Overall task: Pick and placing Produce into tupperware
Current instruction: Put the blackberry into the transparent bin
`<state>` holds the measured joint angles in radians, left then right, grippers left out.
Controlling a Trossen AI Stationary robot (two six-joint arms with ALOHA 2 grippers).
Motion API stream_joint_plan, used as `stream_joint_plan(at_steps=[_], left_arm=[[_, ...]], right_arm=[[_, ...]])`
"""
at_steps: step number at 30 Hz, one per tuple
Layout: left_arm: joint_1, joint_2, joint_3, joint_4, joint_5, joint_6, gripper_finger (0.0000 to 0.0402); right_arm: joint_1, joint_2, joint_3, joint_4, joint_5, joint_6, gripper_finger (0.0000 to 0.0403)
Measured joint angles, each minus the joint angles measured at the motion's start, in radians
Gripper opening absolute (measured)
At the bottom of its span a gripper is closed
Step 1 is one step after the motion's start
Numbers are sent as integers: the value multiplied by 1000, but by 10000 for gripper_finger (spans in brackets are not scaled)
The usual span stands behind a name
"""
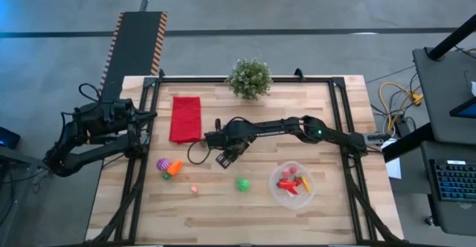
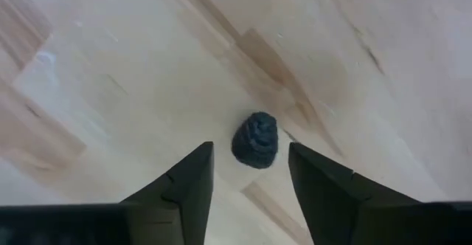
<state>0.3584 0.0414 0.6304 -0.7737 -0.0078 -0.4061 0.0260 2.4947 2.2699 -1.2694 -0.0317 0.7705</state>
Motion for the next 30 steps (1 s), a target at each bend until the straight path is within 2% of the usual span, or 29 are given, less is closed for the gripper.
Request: stream_joint_plan(at_steps=[6,13,19,30], left_arm=[[0,0,0,0,0,-2,0],[0,0,0,1,0,-6,0],[0,0,0,2,0,-6,0],[0,0,0,1,0,-6,0]], right_arm=[[-3,3,-8,3,-9,-20,191],[-3,16,-15,30,-24,-27,187],[-6,23,-17,31,-17,-29,158],[-10,21,-27,27,7,-50,74]])
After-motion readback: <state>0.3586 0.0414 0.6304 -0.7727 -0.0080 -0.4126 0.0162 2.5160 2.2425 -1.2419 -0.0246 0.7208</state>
